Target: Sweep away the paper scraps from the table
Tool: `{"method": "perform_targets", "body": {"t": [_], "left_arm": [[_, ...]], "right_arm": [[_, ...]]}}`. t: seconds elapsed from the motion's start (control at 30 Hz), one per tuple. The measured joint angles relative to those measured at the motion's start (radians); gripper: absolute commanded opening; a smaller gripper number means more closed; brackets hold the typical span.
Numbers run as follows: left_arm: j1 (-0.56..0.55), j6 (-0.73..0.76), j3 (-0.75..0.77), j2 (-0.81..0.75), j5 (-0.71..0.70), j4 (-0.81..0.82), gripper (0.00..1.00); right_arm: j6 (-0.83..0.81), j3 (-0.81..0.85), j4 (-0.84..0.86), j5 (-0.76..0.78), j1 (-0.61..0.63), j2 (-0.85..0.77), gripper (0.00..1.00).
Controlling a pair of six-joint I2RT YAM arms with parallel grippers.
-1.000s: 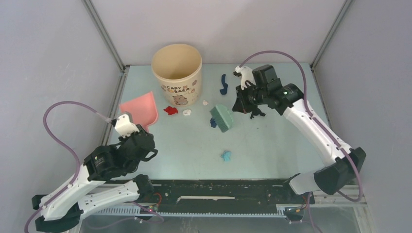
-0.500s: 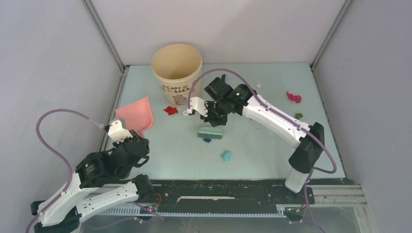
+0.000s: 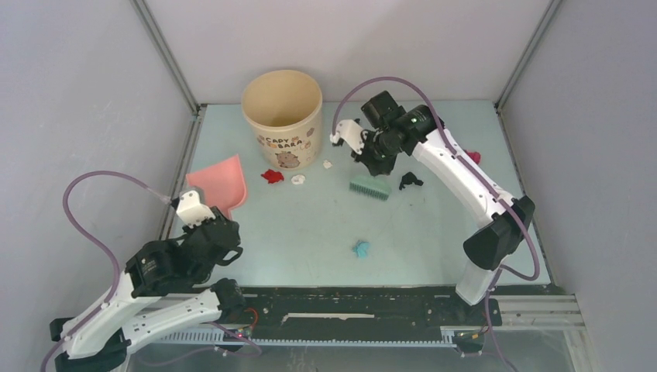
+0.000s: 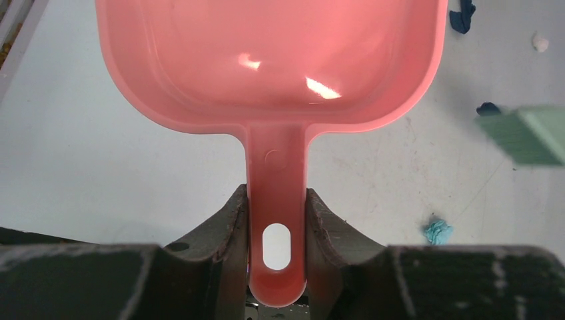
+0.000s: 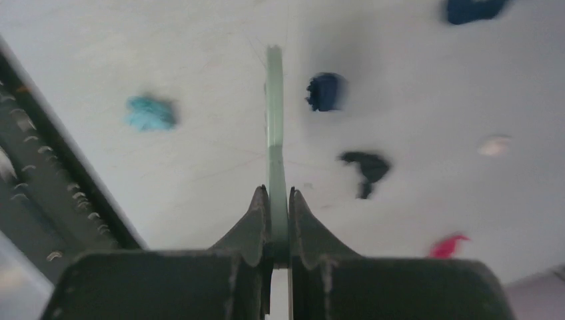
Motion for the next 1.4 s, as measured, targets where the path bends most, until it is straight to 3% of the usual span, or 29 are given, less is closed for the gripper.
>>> {"method": "perform_targets", "body": {"t": [0.07, 0.17, 0.23, 0.3, 0.4, 0.47, 0.63, 0.8, 1.4], "left_arm": [[0.0, 0.008, 0.0, 0.012, 0.0, 0.008, 0.0], [0.0, 0.015, 0.0, 0.021, 0.0, 0.019, 0.0], [0.0, 0.016, 0.0, 0.024, 0.0, 0.026, 0.0], [0.0, 0.016, 0.0, 0.028, 0.0, 0.031, 0.0], [0.0, 0.018, 0.0, 0.034, 0.001, 0.038, 0.0], [0.0, 0.02, 0.0, 0.036, 0.001, 0.042, 0.0], [0.0, 0.022, 0.0, 0.045, 0.0, 0.042, 0.0], [0.0, 0.01, 0.0, 0.064, 0.0, 0.031, 0.0], [0.0, -0.105, -0.003, -0.111, 0.028, -0.064, 0.0]], "right_arm": [[0.025, -0.031, -0.051, -0.066, -0.017, -0.008, 0.0], [0.026, -0.023, -0.062, -0.032, -0.005, -0.006, 0.0], [0.05, 0.034, -0.116, -0.138, -0.036, 0.011, 0.0], [0.044, 0.013, -0.056, -0.077, -0.026, -0.012, 0.0], [0.04, 0.02, -0.115, -0.161, -0.047, -0.021, 0.0], [0.041, 0.015, -0.095, -0.101, -0.025, -0.026, 0.0], [-0.044, -0.311, 0.14, -0.051, 0.047, -0.173, 0.0], [-0.168, -0.457, 0.352, 0.038, 0.216, -0.221, 0.0], [-0.413, -0.373, 1.006, 0.209, 0.457, 0.159, 0.0]]}}
